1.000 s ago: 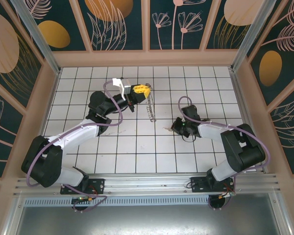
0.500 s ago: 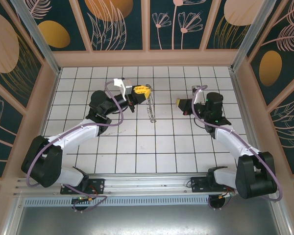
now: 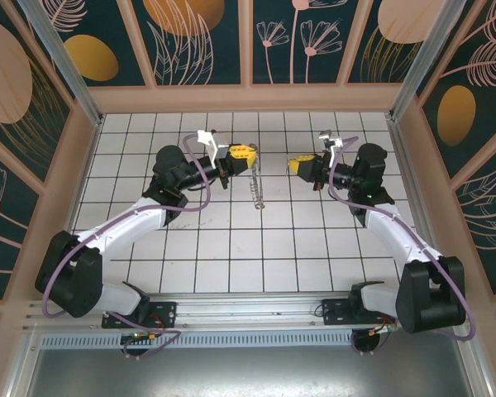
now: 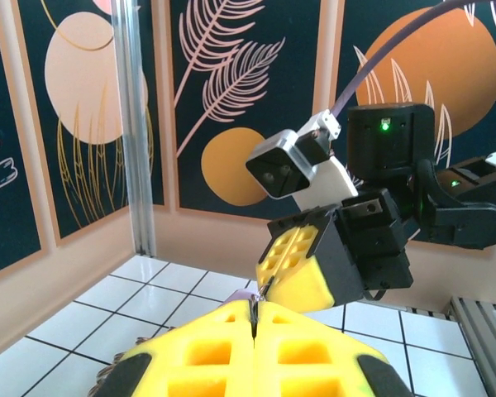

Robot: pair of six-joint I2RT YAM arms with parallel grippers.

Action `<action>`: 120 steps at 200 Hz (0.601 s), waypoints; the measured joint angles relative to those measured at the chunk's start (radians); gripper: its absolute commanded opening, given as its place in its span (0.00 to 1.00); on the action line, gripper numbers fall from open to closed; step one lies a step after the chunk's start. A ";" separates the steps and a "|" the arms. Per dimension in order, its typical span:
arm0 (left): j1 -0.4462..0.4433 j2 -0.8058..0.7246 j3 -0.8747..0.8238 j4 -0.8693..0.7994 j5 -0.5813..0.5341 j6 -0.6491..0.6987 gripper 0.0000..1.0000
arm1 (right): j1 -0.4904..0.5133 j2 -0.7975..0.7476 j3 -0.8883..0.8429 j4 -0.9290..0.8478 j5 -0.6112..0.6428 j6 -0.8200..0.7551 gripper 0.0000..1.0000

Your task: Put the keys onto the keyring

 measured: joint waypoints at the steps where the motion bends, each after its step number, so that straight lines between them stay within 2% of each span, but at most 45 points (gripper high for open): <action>1: 0.000 0.000 0.000 0.000 0.000 0.000 0.00 | 0.000 0.000 0.000 0.000 0.000 0.000 0.00; 39: 0.000 0.003 0.021 -0.027 0.024 0.019 0.00 | 0.038 -0.036 0.043 -0.061 0.000 -0.027 0.00; 80: 0.000 0.036 0.063 -0.043 0.048 0.019 0.00 | 0.130 -0.061 0.106 -0.201 0.138 -0.126 0.00; 120: 0.000 0.073 0.100 -0.048 0.079 0.016 0.00 | 0.137 -0.062 0.106 -0.263 0.153 -0.162 0.00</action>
